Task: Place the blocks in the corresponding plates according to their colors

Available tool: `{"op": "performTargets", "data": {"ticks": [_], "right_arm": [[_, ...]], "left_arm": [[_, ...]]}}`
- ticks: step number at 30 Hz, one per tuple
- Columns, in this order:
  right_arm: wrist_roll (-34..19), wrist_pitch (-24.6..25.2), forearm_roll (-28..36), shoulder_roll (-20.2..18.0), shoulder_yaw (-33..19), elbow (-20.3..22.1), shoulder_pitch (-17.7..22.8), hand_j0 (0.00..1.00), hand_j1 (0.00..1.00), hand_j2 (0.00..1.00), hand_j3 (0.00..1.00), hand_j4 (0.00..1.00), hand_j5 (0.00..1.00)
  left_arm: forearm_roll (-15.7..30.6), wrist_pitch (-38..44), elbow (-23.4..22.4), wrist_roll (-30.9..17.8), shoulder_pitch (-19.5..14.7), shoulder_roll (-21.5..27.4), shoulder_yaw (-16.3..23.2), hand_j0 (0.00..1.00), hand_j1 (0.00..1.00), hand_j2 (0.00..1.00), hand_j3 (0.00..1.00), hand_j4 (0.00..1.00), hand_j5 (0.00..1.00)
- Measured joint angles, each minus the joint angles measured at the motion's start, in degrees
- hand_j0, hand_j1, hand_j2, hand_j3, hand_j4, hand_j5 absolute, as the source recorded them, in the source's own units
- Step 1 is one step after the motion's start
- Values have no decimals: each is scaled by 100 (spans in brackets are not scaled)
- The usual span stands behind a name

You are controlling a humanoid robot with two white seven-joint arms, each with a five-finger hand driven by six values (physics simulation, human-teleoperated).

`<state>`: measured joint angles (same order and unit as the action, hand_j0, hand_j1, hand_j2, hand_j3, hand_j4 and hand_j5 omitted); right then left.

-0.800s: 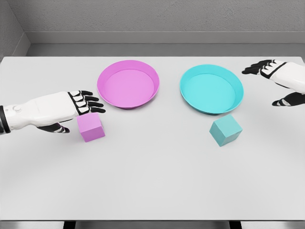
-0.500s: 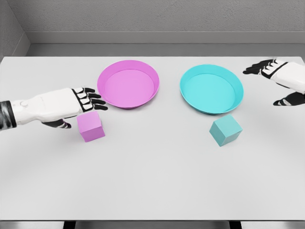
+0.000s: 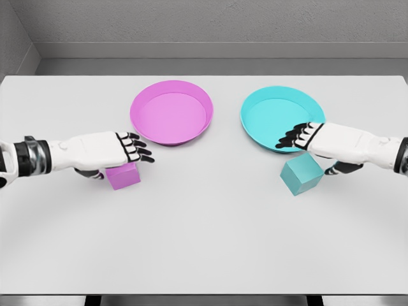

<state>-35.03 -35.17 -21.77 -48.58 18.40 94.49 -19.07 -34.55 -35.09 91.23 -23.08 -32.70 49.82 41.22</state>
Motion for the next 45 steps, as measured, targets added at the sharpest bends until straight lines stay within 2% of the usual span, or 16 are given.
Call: {"op": "performTargets", "data": {"ticks": [9,14,18,20,22,24,26,29,34,35,45], "right_arm": [[0,1,-239,40,99,-61,9,100,100,100,100,100,100],[3,4,-463,212,102,-169,9,100,100,100,100,100,100],[1,2,-577,324,110,-234,9,100,100,100,100,100,100],[1,2,-608,361,115,-255,9,100,100,100,100,100,100],[1,1,-625,379,118,-262,9,100,100,100,100,100,100],[1,2,-638,389,127,-257,18,100,100,100,100,100,100],[1,2,-656,394,165,-245,18,100,100,100,100,100,100],[1,2,-687,397,235,-236,18,94,94,94,94,94,94],[0,1,-711,399,321,-231,18,68,68,68,68,68,68],[1,2,-707,399,317,-231,18,65,65,65,65,65,65],[0,1,-628,399,203,-262,18,63,63,63,63,63,63]], "left_arm": [[-151,-1,-2,-64,0,-31,76,100,100,100,100,100,100],[-163,0,-1,-60,0,-14,95,87,87,87,87,87,87],[-197,0,3,-60,0,1,103,82,82,82,82,82,82],[-213,0,10,-59,9,9,112,77,77,77,77,77,77],[-205,8,28,-49,9,24,149,71,71,71,71,71,71],[-200,19,39,-28,9,39,166,59,59,59,59,59,59],[-224,18,46,-14,9,48,176,54,54,54,54,54,54],[-231,23,46,-32,9,58,175,49,49,49,49,49,49],[-191,15,44,-22,-44,47,186,45,45,45,45,45,45],[-188,11,42,-24,-96,43,188,45,45,45,45,45,45],[139,0,-1,-29,-677,-6,165,45,45,45,45,45,45]]}}
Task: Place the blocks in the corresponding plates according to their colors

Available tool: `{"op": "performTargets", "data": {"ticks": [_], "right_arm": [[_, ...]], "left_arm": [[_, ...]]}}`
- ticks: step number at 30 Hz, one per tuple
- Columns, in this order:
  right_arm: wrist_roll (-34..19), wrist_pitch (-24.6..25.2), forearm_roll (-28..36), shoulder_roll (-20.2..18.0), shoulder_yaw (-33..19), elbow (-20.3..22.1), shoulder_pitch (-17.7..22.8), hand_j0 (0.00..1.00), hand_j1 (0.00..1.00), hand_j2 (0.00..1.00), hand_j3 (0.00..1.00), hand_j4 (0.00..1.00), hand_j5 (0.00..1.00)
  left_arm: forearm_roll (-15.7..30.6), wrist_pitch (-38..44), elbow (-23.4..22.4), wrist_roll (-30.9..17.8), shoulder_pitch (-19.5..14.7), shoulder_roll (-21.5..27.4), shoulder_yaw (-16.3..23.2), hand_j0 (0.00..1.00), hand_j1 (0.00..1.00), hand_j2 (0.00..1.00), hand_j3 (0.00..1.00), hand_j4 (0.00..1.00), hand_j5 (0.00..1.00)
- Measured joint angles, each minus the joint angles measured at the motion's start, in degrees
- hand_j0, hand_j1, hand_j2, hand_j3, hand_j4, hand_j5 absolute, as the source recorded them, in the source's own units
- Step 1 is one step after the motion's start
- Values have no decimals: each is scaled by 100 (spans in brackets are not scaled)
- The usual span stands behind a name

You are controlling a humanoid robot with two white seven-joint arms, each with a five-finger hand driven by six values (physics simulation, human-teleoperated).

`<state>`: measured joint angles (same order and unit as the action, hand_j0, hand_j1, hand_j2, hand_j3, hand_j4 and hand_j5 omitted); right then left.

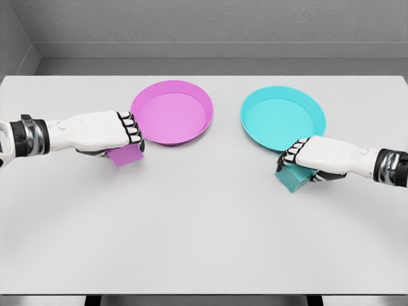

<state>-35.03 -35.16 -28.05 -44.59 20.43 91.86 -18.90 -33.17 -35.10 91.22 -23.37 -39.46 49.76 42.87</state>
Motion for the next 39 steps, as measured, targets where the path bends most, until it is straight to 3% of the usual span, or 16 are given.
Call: {"op": "performTargets", "data": {"ticks": [5,13,20,22,23,26,28,29,30,34,37,39], "right_arm": [[0,-1,245,0,-247,-58,0,63,63,63,63,63,63],[-1,-2,762,51,-705,-362,-26,63,63,63,63,63,63],[-1,-4,1069,121,-968,-487,-35,64,64,64,64,64,64],[-2,-4,1199,153,-1104,-499,-44,64,64,64,64,64,64],[-1,-2,1240,197,-1163,-507,-70,64,64,64,64,64,64],[-1,1,1308,407,-1258,-644,-518,67,67,67,67,67,67],[0,2,1303,554,-1281,-754,-677,79,79,79,79,79,79],[0,2,1295,613,-1287,-824,-721,92,92,92,92,92,92],[0,2,1290,659,-1294,-940,-800,97,97,97,97,97,97],[0,-2,1270,736,-1609,-1606,-879,100,100,100,100,100,100],[0,-1,1256,729,-1914,-1949,-826,100,100,100,100,100,100],[0,-1,1250,720,-2008,-2089,-817,100,100,100,100,100,100]], "left_arm": [[43,2,-106,-5,-333,-221,-3,45,45,45,45,45,45],[-32,-10,-1466,-73,-1186,-1199,27,45,45,45,45,45,45],[-96,-12,-2537,-417,-1336,-2047,42,47,47,47,47,47,47],[-107,-15,-2732,-457,-1397,-2208,48,54,54,54,54,54,54],[-97,50,-2794,-468,-1415,-2264,46,64,64,64,64,64,64],[-81,413,-2895,-481,-1415,-2386,38,78,78,78,78,78,78],[-69,537,-2923,-484,-1415,-2429,28,87,87,87,87,87,87],[-60,577,-2932,-485,-1415,-2445,23,90,90,90,90,90,90],[-49,606,-2938,-485,-1415,-2455,17,93,93,93,93,93,93],[-17,658,-2951,-479,-1415,-2475,0,100,100,100,100,100,100],[23,660,-2950,-465,-1398,-2469,-17,100,100,100,100,100,100],[499,555,-2936,-451,-1310,-2372,-24,100,100,100,100,100,100]]}}
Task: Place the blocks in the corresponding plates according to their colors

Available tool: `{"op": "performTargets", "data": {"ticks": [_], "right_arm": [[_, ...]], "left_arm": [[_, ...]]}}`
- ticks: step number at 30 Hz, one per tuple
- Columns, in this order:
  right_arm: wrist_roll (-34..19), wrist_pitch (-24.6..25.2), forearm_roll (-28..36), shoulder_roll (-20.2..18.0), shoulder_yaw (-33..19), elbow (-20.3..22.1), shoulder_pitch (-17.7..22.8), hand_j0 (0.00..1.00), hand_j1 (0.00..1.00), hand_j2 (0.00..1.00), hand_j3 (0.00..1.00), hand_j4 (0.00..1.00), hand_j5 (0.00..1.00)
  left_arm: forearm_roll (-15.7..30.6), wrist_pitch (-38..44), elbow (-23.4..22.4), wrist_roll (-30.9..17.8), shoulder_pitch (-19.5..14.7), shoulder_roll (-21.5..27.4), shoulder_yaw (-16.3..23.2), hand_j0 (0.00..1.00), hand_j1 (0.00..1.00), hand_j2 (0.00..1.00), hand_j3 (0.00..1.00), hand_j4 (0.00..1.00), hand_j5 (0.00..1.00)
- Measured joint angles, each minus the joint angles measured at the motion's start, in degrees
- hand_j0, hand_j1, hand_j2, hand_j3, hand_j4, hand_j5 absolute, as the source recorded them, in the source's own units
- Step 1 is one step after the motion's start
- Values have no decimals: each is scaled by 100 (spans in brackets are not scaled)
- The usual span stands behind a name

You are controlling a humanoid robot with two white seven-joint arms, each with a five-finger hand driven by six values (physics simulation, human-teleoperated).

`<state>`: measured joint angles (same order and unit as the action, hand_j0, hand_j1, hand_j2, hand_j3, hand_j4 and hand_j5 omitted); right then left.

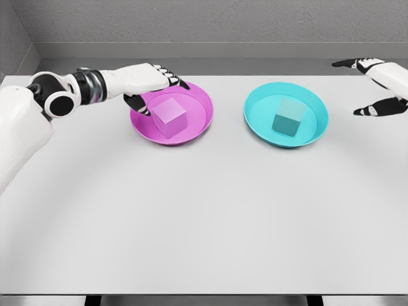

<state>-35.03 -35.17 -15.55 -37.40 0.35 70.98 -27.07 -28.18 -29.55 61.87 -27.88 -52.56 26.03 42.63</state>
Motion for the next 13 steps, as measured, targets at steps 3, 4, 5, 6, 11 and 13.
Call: {"op": "performTargets", "data": {"ticks": [3,4,5,6,11,13], "right_arm": [[0,0,-1,-8,-67,-88,0,100,100,100,100,100,100],[0,0,-1,-17,-84,-105,9,100,100,100,100,100,100],[-1,0,-4,-31,-105,-117,9,99,99,99,99,99,99],[0,0,-2,-39,-127,-123,18,99,99,99,99,99,99],[0,-1,-11,-213,-177,-160,140,100,100,100,100,100,100],[-1,-2,-10,-284,-187,-171,272,100,100,100,100,100,100]], "left_arm": [[1025,-353,80,2,228,604,-2,100,100,100,100,100,100],[1255,-413,183,1,422,903,-9,100,100,100,100,100,100],[1521,-450,323,3,643,1245,-23,100,100,100,100,100,100],[1738,-485,486,2,808,1587,-23,100,100,100,100,100,100],[2242,-548,829,11,1802,2598,-551,100,100,100,100,100,100],[2311,-551,868,12,1819,2727,-687,100,100,100,100,100,100]]}}
